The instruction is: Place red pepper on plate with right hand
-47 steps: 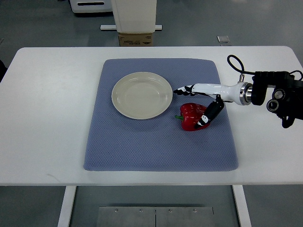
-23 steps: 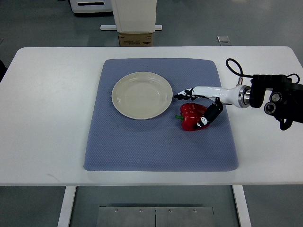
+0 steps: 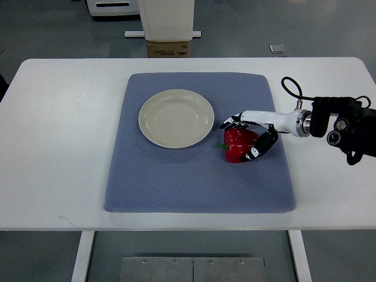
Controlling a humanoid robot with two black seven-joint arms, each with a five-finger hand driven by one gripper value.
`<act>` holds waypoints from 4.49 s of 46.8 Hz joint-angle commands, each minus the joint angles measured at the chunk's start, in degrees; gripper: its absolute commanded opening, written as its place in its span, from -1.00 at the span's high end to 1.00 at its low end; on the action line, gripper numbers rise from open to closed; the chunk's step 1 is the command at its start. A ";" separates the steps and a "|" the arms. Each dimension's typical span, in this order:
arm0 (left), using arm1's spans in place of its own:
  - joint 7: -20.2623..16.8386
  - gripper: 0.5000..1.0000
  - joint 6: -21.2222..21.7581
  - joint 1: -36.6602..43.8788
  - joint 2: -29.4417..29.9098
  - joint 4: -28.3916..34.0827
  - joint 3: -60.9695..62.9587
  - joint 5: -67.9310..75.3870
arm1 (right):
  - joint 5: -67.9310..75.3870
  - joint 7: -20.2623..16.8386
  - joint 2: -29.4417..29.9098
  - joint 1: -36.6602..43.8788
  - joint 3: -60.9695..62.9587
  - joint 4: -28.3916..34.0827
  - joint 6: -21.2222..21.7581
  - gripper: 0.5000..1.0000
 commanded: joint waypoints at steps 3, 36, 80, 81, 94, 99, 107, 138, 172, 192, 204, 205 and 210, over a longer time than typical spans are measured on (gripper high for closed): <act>0.00 -1.00 -0.01 0.00 0.00 0.00 0.00 0.00 | 0.00 0.01 0.00 -0.17 0.03 -0.36 -0.06 -0.16; 0.00 -1.00 -0.01 0.00 0.00 0.00 0.00 0.00 | 0.53 -0.61 0.79 3.70 1.26 -3.43 0.11 1.00; 0.00 -1.00 -0.01 0.00 0.00 0.00 0.00 0.00 | 0.97 -7.46 27.86 4.40 11.10 -25.32 -0.06 1.00; 0.00 -1.00 -0.01 0.00 0.00 0.00 0.00 0.00 | 0.97 -7.64 27.86 4.32 11.28 -25.84 -0.06 1.00; 0.09 -1.00 -0.01 0.00 0.00 0.00 0.00 0.00 | 1.32 -8.70 27.86 3.09 12.33 -30.16 -0.33 1.00; 0.00 -1.00 -0.01 0.00 0.00 0.00 0.00 0.00 | 1.58 -9.31 27.86 2.03 12.51 -30.24 -0.59 1.00; 0.00 -1.00 -0.01 0.00 0.00 0.00 0.00 0.00 | 3.16 -9.40 27.86 0.71 13.13 -29.98 -1.47 1.00; 0.00 -1.00 -0.01 0.00 0.00 0.00 0.00 0.00 | 8.09 -5.18 27.86 -3.15 14.53 -27.87 -1.47 1.00; 0.00 -1.00 -0.01 0.00 0.00 0.00 0.00 0.00 | 8.18 -5.62 27.86 -4.03 15.15 -28.22 -1.91 -0.99; 0.00 -1.00 -0.01 0.00 0.00 0.00 0.00 0.00 | 8.26 -6.50 27.86 -3.77 23.23 -29.19 -1.91 -1.00; 0.00 -1.00 -0.01 0.00 0.00 0.00 0.00 0.00 | 8.26 -6.94 27.86 -5.61 31.31 -29.19 -2.08 -1.00; 0.00 -1.00 -0.01 0.00 0.00 0.00 0.00 0.00 | 8.26 -6.94 27.86 -5.96 31.93 -29.19 -2.43 -1.00; 0.00 -1.00 -0.01 0.00 0.00 0.00 0.00 0.00 | 8.26 -6.85 27.86 -7.90 35.18 -29.19 -4.98 -1.00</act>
